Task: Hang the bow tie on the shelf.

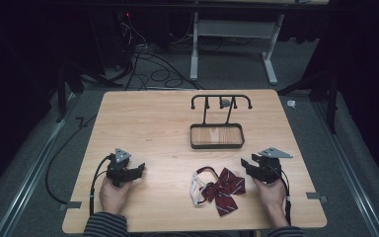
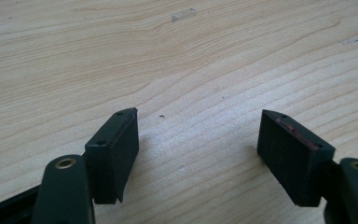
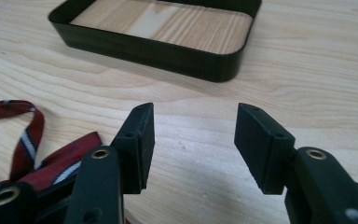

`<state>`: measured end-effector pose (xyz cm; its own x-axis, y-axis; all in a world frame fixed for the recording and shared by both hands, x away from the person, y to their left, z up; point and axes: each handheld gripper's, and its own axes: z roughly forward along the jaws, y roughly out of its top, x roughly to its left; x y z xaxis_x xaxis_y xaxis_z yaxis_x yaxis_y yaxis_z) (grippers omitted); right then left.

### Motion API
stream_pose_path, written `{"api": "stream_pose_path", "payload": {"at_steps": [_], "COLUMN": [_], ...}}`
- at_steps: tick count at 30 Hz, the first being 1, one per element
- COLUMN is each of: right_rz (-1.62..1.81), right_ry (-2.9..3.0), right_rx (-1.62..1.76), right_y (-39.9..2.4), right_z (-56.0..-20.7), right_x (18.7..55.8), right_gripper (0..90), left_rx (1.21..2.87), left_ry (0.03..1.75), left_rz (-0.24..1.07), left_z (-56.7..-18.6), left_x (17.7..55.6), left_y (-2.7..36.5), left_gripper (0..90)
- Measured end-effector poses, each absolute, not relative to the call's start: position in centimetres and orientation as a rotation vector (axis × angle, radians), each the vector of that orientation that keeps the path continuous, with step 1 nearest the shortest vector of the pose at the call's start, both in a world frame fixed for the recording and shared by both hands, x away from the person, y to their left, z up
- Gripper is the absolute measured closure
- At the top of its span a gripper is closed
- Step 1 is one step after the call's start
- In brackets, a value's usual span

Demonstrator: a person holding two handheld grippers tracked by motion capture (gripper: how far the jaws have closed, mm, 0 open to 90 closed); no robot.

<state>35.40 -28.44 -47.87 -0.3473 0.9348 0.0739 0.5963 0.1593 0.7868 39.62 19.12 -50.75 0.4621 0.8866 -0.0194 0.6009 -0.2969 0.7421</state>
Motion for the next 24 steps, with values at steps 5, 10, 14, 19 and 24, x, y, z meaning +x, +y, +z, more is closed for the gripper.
{"api": "stream_pose_path", "payload": {"at_steps": [5, 10, 14, 19, 24], "right_rz": [1.092, 1.076, 1.099, 1.13, 1.149], "right_ry": [2.039, 2.067, 2.098, 2.128, 2.147], "right_rx": [1.412, 1.376, 1.358, 1.35, 1.315], "right_y": [-27.8, -27.1, -26.7, -26.1, -25.4], "right_z": [-47.7, -47.4, -47.0, -46.9, -46.5], "right_x": [35.2, 35.1, 35.1, 35.1, 35.1], "right_gripper": [51.8, 52.8, 53.1, 53.9, 54.6], "left_rx": [2.017, 2.017, 2.018, 2.017, 2.017], "left_ry": [1.235, 1.235, 1.235, 1.234, 1.235], "left_rz": [0.526, 0.526, 0.526, 0.526, 0.526], "left_z": [-50.7, -50.7, -50.7, -50.7, -50.7], "left_x": [39.6, 39.6, 39.6, 39.6, 39.6], "left_y": [19.1, 19.1, 19.1, 19.1, 19.1], "left_gripper": [29.9, 29.9, 29.9, 29.9, 29.9]}}
